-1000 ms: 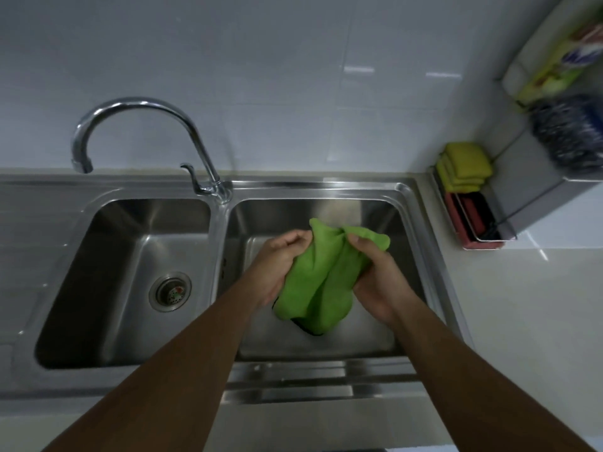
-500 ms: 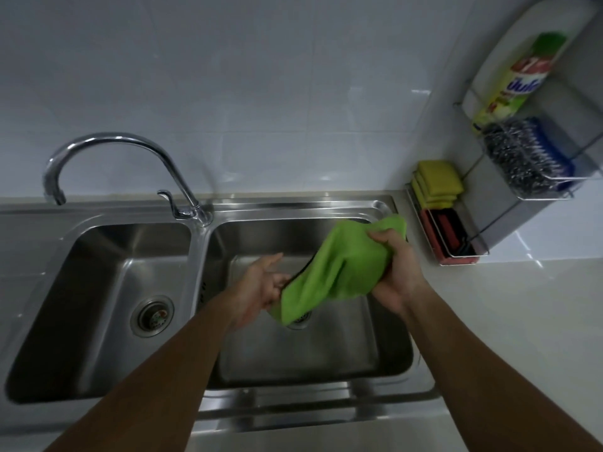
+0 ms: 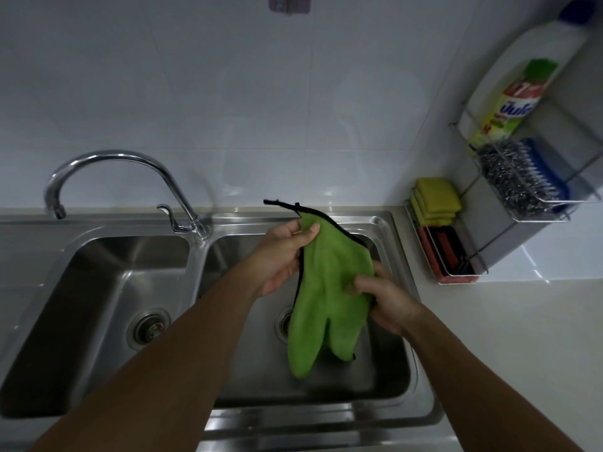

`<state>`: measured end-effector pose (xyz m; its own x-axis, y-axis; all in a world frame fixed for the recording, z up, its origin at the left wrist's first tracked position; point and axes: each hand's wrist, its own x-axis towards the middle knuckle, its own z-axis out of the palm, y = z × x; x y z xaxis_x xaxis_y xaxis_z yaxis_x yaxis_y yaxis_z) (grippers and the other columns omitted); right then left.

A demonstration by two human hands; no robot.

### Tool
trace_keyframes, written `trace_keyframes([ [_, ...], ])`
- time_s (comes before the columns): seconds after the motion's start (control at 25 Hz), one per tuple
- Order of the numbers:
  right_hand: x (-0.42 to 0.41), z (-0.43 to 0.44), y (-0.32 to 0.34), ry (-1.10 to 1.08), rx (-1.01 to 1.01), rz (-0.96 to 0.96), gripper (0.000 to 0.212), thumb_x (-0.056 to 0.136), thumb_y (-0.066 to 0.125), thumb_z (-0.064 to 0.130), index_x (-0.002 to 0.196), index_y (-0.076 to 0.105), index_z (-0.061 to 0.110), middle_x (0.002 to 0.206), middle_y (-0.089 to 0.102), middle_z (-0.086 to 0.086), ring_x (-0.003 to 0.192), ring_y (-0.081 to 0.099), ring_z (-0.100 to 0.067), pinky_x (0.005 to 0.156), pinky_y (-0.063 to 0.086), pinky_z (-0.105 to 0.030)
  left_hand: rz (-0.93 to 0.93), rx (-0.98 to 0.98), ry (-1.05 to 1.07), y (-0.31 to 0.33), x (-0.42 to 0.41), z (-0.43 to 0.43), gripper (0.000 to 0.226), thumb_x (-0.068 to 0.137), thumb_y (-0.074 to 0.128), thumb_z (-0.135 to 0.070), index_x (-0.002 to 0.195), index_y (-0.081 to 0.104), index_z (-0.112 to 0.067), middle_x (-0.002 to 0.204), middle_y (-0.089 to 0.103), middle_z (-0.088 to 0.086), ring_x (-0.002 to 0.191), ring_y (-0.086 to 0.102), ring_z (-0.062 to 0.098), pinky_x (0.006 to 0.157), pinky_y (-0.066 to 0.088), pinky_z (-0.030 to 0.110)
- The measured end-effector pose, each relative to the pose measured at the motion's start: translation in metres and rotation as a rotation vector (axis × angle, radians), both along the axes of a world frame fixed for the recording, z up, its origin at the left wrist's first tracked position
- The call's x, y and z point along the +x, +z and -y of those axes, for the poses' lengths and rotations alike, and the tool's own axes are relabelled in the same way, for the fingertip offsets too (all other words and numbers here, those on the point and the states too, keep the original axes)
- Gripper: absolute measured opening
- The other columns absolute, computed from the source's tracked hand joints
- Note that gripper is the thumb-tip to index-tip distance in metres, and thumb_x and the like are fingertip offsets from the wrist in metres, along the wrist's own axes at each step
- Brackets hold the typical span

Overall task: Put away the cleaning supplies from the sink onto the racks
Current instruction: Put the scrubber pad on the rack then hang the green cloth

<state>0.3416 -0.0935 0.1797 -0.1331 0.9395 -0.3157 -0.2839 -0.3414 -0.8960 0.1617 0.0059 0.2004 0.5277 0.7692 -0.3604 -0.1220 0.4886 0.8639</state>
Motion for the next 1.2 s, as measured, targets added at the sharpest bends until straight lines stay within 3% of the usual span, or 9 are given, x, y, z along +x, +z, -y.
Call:
trace_keyframes([
  [0.12, -0.007, -0.011, 0.004, -0.095, 0.075, -0.003, 0.035, 0.071, 0.075, 0.013, 0.105, 0.073, 0.005, 0.106, 0.073, -0.020, 0.096, 0.071, -0.032, 0.088, 0.057, -0.043, -0.090, 0.117, 0.016, 0.001, 0.004, 0.003, 0.028, 0.092, 0.068, -0.016, 0.118, 0.066, -0.005, 0.109, 0.075, 0.019, 0.095, 0.073, 0.030, 0.086, 0.060, 0.040],
  [0.32, -0.028, -0.043, 0.032, -0.337, 0.197, 0.337, 0.021, 0.084, 0.079, 0.025, 0.091, 0.072, 0.006, 0.088, 0.075, -0.013, 0.080, 0.070, -0.018, 0.078, 0.057, -0.035, -0.194, 0.351, 0.200, 0.006, 0.003, 0.002, 0.016, 0.088, 0.074, -0.017, 0.098, 0.072, -0.005, 0.090, 0.078, 0.010, 0.078, 0.073, 0.017, 0.074, 0.059, 0.030],
  [0.48, -0.042, -0.070, 0.056, -0.344, 0.382, 0.581, 0.021, 0.082, 0.079, 0.040, 0.100, 0.075, 0.029, 0.088, 0.075, -0.002, 0.083, 0.072, -0.019, 0.075, 0.057, -0.028, -0.254, 0.438, 0.249, 0.016, -0.002, -0.005, 0.024, 0.085, 0.076, -0.019, 0.094, 0.070, 0.001, 0.092, 0.074, 0.025, 0.075, 0.069, 0.022, 0.071, 0.056, 0.033],
  [0.6, -0.051, -0.092, 0.065, -0.367, 0.550, 0.769, 0.008, 0.085, 0.077, 0.035, 0.089, 0.078, 0.028, 0.086, 0.072, 0.009, 0.084, 0.067, -0.015, 0.075, 0.051, -0.025, -0.298, 0.470, 0.228, 0.018, -0.009, -0.011, 0.025, 0.080, 0.081, -0.026, 0.089, 0.071, -0.004, 0.092, 0.069, 0.034, 0.072, 0.066, 0.030, 0.071, 0.053, 0.041],
  [0.68, -0.054, -0.104, 0.071, -0.364, 0.533, 0.742, 0.006, 0.089, 0.074, 0.029, 0.084, 0.076, 0.026, 0.082, 0.074, 0.010, 0.081, 0.070, -0.013, 0.076, 0.056, -0.029, -0.298, 0.456, 0.252, 0.024, -0.012, -0.015, 0.020, 0.080, 0.079, -0.026, 0.091, 0.072, -0.011, 0.092, 0.073, 0.025, 0.080, 0.071, 0.036, 0.078, 0.057, 0.047],
  [0.76, -0.055, -0.114, 0.074, -0.362, 0.497, 0.659, 0.007, 0.090, 0.073, 0.025, 0.083, 0.075, 0.025, 0.078, 0.075, 0.005, 0.076, 0.072, -0.017, 0.077, 0.062, -0.038, -0.222, 0.412, 0.367, 0.037, -0.014, -0.021, 0.013, 0.084, 0.072, -0.021, 0.096, 0.072, -0.015, 0.094, 0.075, 0.010, 0.087, 0.072, 0.025, 0.084, 0.057, 0.045],
  [0.92, -0.058, -0.130, 0.086, -0.400, 0.533, 0.529, 0.005, 0.088, 0.076, 0.016, 0.091, 0.076, 0.012, 0.082, 0.077, -0.006, 0.076, 0.074, -0.026, 0.077, 0.062, -0.051, -0.167, 0.534, 0.524, 0.077, -0.011, -0.048, 0.014, 0.092, 0.066, -0.023, 0.101, 0.074, -0.015, 0.096, 0.075, 0.006, 0.081, 0.068, 0.010, 0.071, 0.061, 0.032],
  [1.08, -0.059, -0.149, 0.110, -0.403, 0.582, 0.440, 0.008, 0.086, 0.077, 0.010, 0.092, 0.072, 0.014, 0.084, 0.077, -0.011, 0.079, 0.075, -0.028, 0.081, 0.061, -0.051, -0.228, 0.660, 0.486, 0.105, -0.009, -0.074, 0.016, 0.094, 0.065, -0.018, 0.102, 0.076, -0.010, 0.074, 0.073, -0.008, 0.065, 0.062, -0.006, 0.063, 0.050, 0.014],
  [1.2, -0.059, -0.164, 0.128, -0.414, 0.583, 0.400, 0.005, 0.090, 0.074, 0.012, 0.094, 0.072, 0.011, 0.087, 0.077, -0.016, 0.083, 0.076, -0.032, 0.083, 0.062, -0.050, -0.235, 0.654, 0.429, 0.122, -0.008, -0.094, 0.018, 0.096, 0.062, -0.022, 0.103, 0.075, -0.013, 0.084, 0.074, -0.004, 0.070, 0.064, 0.000, 0.068, 0.057, 0.022],
])
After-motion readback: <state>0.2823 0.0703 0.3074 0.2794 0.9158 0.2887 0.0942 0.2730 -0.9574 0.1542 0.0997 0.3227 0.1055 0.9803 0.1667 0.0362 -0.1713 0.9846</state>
